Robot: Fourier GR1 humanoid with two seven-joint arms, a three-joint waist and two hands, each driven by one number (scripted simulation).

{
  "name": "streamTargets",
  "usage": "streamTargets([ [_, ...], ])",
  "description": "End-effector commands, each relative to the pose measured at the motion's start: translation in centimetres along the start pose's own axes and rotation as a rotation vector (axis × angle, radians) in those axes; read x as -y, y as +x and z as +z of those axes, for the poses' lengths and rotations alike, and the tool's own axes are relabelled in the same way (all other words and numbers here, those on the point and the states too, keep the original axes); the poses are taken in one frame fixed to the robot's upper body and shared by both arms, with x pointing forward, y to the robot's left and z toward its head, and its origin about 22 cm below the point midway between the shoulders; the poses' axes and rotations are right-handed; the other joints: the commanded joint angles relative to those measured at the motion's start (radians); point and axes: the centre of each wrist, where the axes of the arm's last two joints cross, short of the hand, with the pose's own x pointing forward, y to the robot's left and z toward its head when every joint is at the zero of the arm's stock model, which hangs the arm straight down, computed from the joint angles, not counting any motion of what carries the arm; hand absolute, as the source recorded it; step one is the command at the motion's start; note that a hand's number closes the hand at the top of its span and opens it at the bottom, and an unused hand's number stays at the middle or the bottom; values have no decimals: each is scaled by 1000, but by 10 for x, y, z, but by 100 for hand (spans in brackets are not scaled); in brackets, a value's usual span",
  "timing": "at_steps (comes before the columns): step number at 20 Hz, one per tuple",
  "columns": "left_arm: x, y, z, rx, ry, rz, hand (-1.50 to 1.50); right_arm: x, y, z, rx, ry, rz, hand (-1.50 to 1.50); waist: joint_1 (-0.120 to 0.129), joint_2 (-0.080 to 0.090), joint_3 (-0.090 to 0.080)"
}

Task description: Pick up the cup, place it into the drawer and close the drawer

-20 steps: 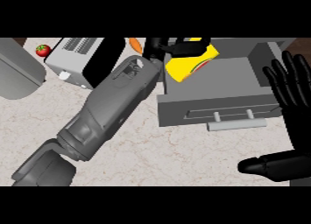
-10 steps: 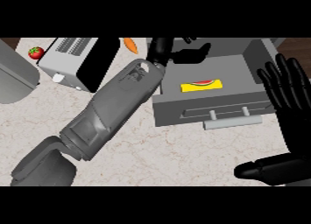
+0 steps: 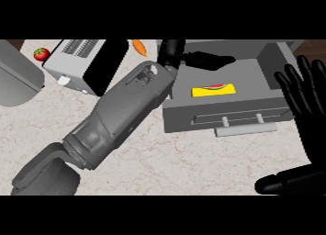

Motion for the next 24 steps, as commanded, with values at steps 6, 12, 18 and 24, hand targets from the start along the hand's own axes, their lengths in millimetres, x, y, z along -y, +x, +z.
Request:
streamTargets([
  [6, 2, 18, -4, 85, 4, 229, -150, 9, 11, 12, -9, 3, -12, -150, 70, -18, -1],
  [12, -24, 11, 2, 69, 86, 271, -150, 22, 17, 10, -57, 154, 126, 150, 106, -25, -1],
  [18, -97, -4, 26, 40, 176, 280, -150, 18, 19, 28, -105, 205, 263, 150, 119, -30, -2],
  [24, -129, -7, 83, 0, 176, 290, -150, 20, 21, 13, -170, 195, 391, 150, 152, -36, -2],
])
